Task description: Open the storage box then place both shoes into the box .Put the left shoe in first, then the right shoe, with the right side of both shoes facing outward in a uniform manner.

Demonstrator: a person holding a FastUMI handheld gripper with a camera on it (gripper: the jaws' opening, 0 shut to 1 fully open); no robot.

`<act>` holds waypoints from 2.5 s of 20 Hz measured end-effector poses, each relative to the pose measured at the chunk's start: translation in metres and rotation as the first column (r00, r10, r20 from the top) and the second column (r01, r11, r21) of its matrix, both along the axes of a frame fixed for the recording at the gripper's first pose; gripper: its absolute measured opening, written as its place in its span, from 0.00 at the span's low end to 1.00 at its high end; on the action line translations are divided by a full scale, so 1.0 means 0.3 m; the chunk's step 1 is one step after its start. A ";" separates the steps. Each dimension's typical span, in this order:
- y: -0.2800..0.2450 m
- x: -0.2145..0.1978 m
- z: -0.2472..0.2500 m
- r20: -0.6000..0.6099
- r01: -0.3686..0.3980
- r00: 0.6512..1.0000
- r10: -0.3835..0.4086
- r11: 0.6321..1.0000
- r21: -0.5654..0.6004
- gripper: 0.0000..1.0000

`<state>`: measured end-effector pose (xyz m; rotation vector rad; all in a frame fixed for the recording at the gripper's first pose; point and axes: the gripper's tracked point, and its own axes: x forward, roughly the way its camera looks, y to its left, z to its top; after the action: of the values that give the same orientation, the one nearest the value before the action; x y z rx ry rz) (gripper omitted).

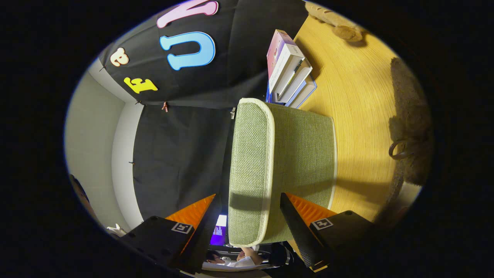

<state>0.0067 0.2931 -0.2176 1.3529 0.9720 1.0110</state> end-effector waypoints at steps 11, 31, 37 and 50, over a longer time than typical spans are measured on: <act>0.021 -0.014 -0.022 -0.034 -0.023 0.999 0.024 0.999 0.025 0.43; 0.020 -0.001 0.244 0.108 0.041 0.993 -0.042 0.999 0.014 0.16; 0.050 0.045 0.490 0.181 0.080 0.979 -0.098 0.991 0.106 0.16; 0.499 0.072 0.877 0.342 0.065 0.935 -0.089 0.995 0.081 0.16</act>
<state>0.0284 0.4427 0.0454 1.2056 0.6208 1.1829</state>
